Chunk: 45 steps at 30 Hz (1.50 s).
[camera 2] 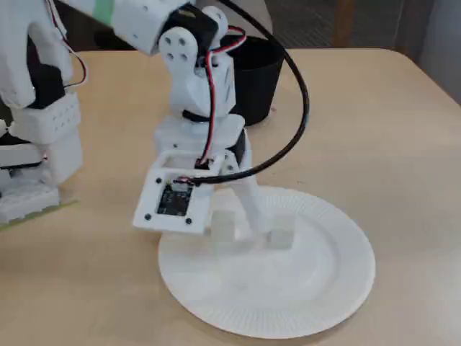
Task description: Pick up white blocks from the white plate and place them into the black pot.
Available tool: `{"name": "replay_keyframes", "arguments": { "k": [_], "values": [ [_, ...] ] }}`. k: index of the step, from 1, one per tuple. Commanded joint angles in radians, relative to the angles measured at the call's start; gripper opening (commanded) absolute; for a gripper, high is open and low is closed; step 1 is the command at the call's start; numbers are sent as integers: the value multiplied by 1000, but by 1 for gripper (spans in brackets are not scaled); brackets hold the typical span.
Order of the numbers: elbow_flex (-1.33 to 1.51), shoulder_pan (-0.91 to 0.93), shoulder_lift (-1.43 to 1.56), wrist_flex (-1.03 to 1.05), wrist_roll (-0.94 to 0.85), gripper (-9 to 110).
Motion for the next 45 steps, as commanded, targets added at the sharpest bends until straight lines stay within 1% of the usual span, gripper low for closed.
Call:
{"name": "replay_keyframes", "arguments": {
  "k": [1, 7, 10, 15, 23, 28, 30, 34, 38, 42, 45],
  "values": [
    [-52, -9, -15, -8, 9, 27],
    [-69, -21, -64, -20, 25, 23],
    [-91, -31, -95, -31, 37, 19],
    [-153, -38, -155, -21, 52, -1],
    [-192, -41, -121, -25, 66, -2],
    [-193, -37, 83, -117, 123, -2],
    [-193, -66, 170, -160, 149, -2],
    [-193, -195, 324, -195, 227, -2],
    [-190, -408, 436, -256, 279, -2],
    [-175, -683, 443, -388, 270, -2],
    [-173, -842, 410, -443, 227, -2]
  ]
}}
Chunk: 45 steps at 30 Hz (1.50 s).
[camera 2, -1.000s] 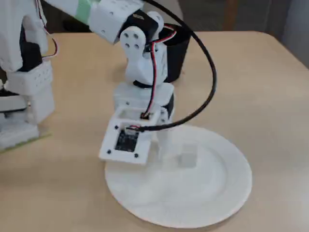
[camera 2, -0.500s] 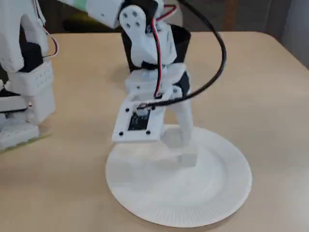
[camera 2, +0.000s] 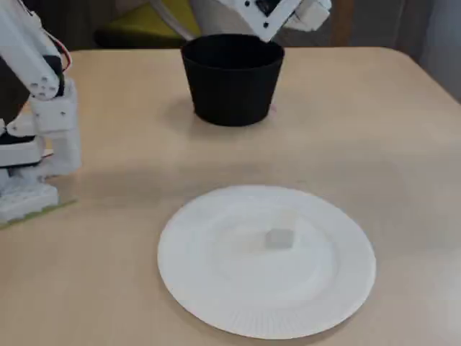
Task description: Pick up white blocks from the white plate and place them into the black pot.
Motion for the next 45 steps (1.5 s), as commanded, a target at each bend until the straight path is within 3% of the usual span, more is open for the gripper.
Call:
{"name": "replay_keyframes", "arguments": {
  "k": [1, 9, 25, 28, 31, 33, 36, 37, 38, 45],
  "values": [
    [-23, -187, -11, -63, -46, -2],
    [2, -307, -170, -49, -144, -2],
    [112, -408, -153, 63, -161, -1],
    [112, -419, -138, 91, -210, 30],
    [112, -403, -123, 109, -218, 37],
    [112, -391, -109, 112, -233, 35],
    [104, -347, -78, 115, -259, 14],
    [98, -319, -67, 115, -276, 1],
    [89, -282, -55, 129, -298, -2],
    [15, 199, -31, 281, -465, -2]
  ]
}}
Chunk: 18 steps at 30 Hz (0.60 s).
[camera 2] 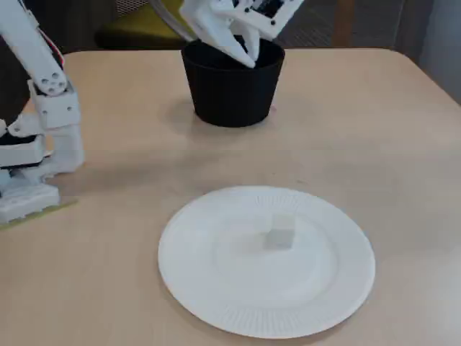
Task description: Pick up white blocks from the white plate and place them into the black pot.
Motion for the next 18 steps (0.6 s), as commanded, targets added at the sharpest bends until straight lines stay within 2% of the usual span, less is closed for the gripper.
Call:
{"name": "replay_keyframes", "arguments": {
  "k": [1, 5, 10, 18],
  "values": [
    [-55, 252, 20, 17, -86, -2],
    [-89, 407, -77, 21, -212, -2],
    [-172, 491, -225, 58, -316, -2],
    [-265, 584, -396, 121, -364, -2]
  ]
}}
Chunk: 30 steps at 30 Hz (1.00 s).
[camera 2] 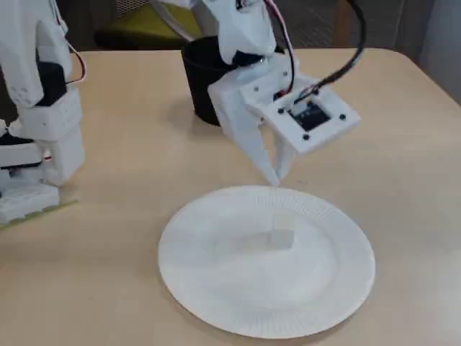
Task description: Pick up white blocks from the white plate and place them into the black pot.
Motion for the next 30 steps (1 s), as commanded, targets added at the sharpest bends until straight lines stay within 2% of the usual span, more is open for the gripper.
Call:
{"name": "replay_keyframes", "arguments": {
  "k": [1, 4, 7, 14, 20, 30],
  "values": [
    [-55, 46, -14, 11, 26, -2],
    [-55, 69, -20, 12, 129, -2],
    [-55, 64, -21, 31, 178, 16],
    [-81, 54, -75, 58, 259, 30],
    [-252, 58, -224, 190, 310, 28],
    [-364, 67, -353, 262, 376, 21]
  ]
}}
